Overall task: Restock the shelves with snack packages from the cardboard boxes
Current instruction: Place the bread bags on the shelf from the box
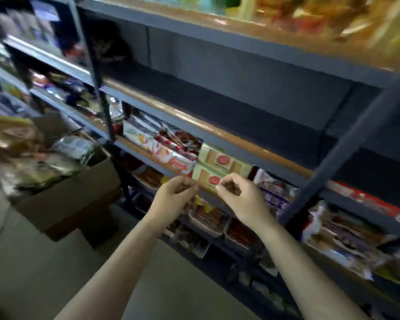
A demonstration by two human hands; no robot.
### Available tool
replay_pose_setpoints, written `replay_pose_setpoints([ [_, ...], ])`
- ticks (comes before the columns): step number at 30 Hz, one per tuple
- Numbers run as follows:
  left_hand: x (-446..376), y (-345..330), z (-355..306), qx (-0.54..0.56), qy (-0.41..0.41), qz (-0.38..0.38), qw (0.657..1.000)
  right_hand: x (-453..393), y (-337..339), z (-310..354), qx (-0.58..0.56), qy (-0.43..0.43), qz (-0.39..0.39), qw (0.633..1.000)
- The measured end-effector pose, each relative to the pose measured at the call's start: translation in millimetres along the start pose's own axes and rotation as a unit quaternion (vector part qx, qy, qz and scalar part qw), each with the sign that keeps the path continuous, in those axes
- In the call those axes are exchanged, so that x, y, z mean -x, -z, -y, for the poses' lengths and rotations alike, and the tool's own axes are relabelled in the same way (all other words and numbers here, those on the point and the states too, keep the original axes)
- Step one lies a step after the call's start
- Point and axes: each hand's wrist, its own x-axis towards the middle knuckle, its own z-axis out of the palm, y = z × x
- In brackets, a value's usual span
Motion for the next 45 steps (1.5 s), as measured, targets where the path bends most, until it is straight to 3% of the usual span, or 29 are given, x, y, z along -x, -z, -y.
replay_pose_setpoints([
  [6,16,165,38,0.032,0.051,-0.144,0.988,-60,-150,59,0.01,-0.005,0.145,0.989],
  [11,12,269,66,0.057,0.075,-0.214,0.972,-113,-242,91,0.006,-0.017,0.215,0.976],
  [18,-33,391,108,0.068,0.155,-0.275,0.946,-222,-384,101,-0.063,-0.042,0.244,0.967],
  [27,-149,570,126,0.058,0.225,-0.34,0.911,-374,-559,128,-0.087,-0.165,0.292,0.938],
  [34,-191,674,175,0.087,0.262,-0.344,0.898,-453,-675,157,-0.052,-0.221,0.268,0.936],
  [41,-238,784,216,0.102,0.281,-0.254,0.92,-490,-777,166,0.019,-0.317,0.218,0.923],
  [45,-253,837,235,0.118,0.274,-0.236,0.925,-491,-808,164,0.093,-0.309,0.18,0.929],
])
